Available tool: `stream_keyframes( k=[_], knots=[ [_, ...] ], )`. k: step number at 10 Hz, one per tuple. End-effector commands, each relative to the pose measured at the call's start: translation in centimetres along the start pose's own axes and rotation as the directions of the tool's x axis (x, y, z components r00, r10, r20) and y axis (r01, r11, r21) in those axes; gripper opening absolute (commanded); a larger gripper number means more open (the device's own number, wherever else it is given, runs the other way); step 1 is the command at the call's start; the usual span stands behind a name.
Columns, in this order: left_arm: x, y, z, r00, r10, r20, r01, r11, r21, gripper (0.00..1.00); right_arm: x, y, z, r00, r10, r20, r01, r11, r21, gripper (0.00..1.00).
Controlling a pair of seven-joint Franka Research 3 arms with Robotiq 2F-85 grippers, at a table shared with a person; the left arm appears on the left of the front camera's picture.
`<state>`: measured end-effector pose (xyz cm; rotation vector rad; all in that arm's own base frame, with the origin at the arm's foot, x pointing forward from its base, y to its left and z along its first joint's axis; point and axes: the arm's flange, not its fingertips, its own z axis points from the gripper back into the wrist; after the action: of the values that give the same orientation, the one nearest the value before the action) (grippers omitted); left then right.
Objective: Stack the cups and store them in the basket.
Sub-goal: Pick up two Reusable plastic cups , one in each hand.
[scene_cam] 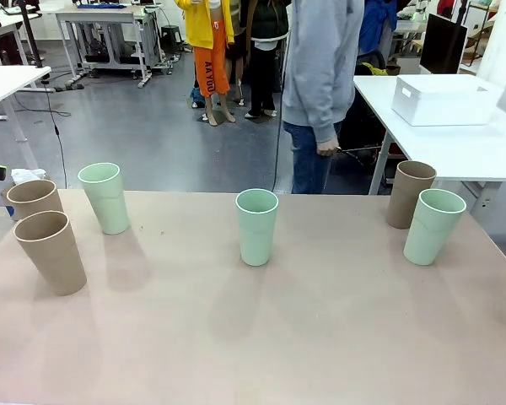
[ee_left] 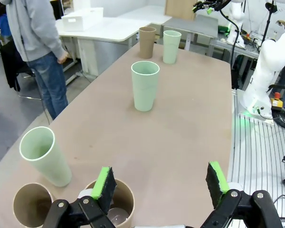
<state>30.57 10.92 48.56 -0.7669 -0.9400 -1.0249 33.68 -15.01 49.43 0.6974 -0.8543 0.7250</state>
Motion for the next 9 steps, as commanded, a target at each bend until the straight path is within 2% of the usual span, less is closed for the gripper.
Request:
stream_keyframes(
  k=[1,9],
  knots=[
    [0.23,0.22,0.01,0.999,-0.023,0.027,0.023,1.0,-0.001,1.0,0.3,-0.4,0.02,0.999,0.026,0.03,-0.026,1.0,0.004,1.0],
    [0.23,0.22,0.01,0.999,-0.023,0.027,0.023,1.0,-0.001,1.0,0.3,-0.4,0.02,0.999,0.026,0.03,-0.026,1.0,0.004,1.0]
  ],
)
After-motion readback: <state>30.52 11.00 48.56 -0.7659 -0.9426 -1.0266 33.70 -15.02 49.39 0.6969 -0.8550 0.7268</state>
